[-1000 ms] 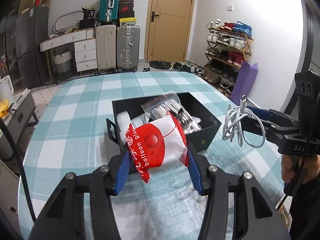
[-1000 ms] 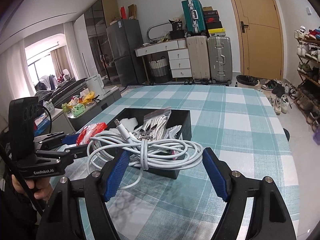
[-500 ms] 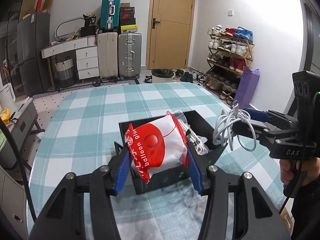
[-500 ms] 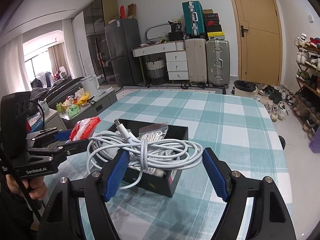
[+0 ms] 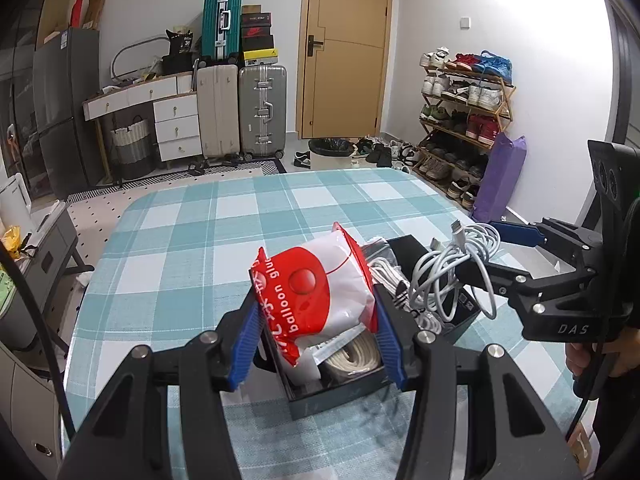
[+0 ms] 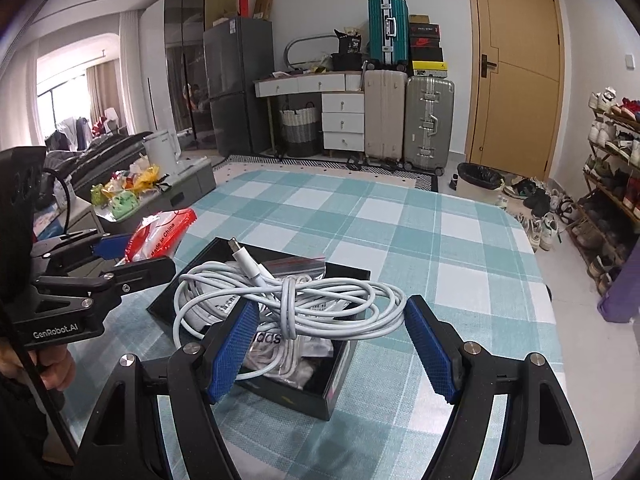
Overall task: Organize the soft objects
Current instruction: 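Carry the cable coil with the right tool while the left tool carries the red pack over the box, then open both tools to drop the cable coil and red pack into the box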
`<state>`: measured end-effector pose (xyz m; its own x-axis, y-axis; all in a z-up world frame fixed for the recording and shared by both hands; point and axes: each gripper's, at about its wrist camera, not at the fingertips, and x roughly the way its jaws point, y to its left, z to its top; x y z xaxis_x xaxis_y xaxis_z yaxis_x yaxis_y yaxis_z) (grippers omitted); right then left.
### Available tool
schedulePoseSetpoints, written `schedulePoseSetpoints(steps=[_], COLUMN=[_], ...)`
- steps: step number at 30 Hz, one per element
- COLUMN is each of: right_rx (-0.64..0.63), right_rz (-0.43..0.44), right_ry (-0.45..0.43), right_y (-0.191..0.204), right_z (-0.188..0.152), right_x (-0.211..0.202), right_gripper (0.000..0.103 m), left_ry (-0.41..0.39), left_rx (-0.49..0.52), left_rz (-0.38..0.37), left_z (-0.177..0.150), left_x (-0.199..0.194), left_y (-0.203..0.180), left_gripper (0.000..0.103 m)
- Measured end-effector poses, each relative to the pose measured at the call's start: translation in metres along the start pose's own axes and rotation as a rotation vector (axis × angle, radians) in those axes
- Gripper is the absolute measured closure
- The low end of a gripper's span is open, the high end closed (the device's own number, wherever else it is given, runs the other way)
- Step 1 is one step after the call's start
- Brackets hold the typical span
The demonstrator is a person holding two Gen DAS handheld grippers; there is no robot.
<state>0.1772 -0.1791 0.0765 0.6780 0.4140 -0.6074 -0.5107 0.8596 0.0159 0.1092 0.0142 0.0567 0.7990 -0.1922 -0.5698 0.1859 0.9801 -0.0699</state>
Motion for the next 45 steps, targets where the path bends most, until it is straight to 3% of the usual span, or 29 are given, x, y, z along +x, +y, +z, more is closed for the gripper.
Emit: schedulePoseSetpoints(steps=[7, 21, 35, 40, 45], right_rx=[-0.071, -0.202, -0.255, -0.266, -0.277], right_rz=[-0.067, -0.104, -0.124, -0.114, -0.158], right_ry=[0.032, 0.098, 0.124, 0.130, 0.108], right_y=[0.011, 0.037, 0.049, 0.048, 0.045], right_z=[0.005, 0.000, -0.002, -0.003, -0.003], right_x=[0.019, 0.056, 0.077, 0.075, 0.065], right_gripper=[0.027, 0.027, 0.026, 0.021, 0.010], left_ry=[0.019, 0.044, 0.066, 0.070, 0.082], left_rx=[-0.003, -0.015, -0.013, -0.011, -0.003], left_rz=[0.002, -0.010, -0.027, -0.030, -0.028], left_z=[0.003, 0.003, 0.003, 0.003, 0.002], left_x=[0.014, 0.033, 0.046, 0.048, 0.052], left_y=[0.008, 0.010, 0.007, 0.006, 0.004], left_gripper=[0.051, 0.051, 0.051, 0.051, 0.049])
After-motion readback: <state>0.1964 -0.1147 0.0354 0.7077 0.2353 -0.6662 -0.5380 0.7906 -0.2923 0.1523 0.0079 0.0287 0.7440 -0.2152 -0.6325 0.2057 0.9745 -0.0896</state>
